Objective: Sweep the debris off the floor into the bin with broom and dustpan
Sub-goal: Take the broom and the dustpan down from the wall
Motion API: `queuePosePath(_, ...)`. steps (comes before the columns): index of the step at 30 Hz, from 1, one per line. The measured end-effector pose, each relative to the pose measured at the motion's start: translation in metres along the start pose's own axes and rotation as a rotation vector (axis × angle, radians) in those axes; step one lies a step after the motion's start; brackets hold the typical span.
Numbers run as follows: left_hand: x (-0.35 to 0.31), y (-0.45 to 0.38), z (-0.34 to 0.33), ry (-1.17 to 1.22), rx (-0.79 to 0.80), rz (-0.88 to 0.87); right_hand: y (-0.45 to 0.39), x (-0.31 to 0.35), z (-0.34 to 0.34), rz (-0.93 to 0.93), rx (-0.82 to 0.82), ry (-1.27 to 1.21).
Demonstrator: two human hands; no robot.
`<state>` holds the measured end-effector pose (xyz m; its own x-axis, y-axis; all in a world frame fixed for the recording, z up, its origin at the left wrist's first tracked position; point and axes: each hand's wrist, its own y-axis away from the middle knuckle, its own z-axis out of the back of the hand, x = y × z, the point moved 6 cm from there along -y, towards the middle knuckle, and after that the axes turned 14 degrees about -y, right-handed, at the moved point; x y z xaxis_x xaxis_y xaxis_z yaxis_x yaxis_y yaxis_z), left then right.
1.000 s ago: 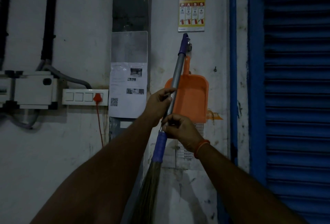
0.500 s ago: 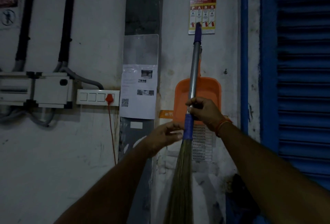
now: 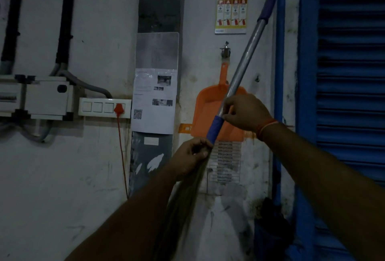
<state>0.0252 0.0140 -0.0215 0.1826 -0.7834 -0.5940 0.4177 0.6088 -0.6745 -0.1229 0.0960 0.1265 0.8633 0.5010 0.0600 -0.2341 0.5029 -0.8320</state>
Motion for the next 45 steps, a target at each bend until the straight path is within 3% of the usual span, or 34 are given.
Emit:
queuePosePath(2,0.007,-0.001,0.007,-0.123,-0.029,0.015,0.006,0.016,0.0,0.188,0.11,0.139)
queuePosePath(5,0.004,-0.003,0.015,-0.298,-0.022,-0.018,0.02,0.023,-0.018,0.403,0.399,0.28)
queuePosePath(10,-0.004,-0.006,0.022,-0.501,0.035,-0.073,0.031,0.015,-0.04,0.373,0.663,0.529)
queuePosePath(14,-0.012,-0.003,0.025,-0.561,0.107,-0.116,0.041,0.013,-0.058,0.283,0.769,0.324)
queuePosePath(17,-0.03,-0.003,0.024,-0.756,0.117,-0.29,0.049,0.002,-0.06,0.198,0.678,0.109)
queuePosePath(19,-0.039,-0.002,0.029,-0.797,-0.096,-0.371,0.056,-0.008,-0.059,0.143,0.566,-0.011)
queuePosePath(22,-0.038,0.015,0.043,-0.647,-0.552,-0.358,0.068,-0.021,-0.061,0.007,0.392,-0.228)
queuePosePath(24,-0.025,0.03,0.042,-0.447,-0.648,-0.277,0.077,-0.027,-0.064,-0.126,0.295,-0.462)
queuePosePath(29,0.02,0.048,0.0,0.088,-0.36,0.037,0.087,-0.027,-0.073,-0.248,0.179,-0.801)
queuePosePath(32,0.024,0.056,-0.025,0.274,-0.115,0.091,0.088,-0.026,-0.074,-0.288,0.096,-0.945)
queuePosePath(35,0.016,0.066,-0.053,0.309,0.079,0.068,0.088,-0.024,-0.075,-0.315,0.058,-1.013)
queuePosePath(45,-0.001,0.066,-0.079,0.295,0.039,0.062,0.096,-0.025,-0.073,-0.34,-0.062,-1.088)
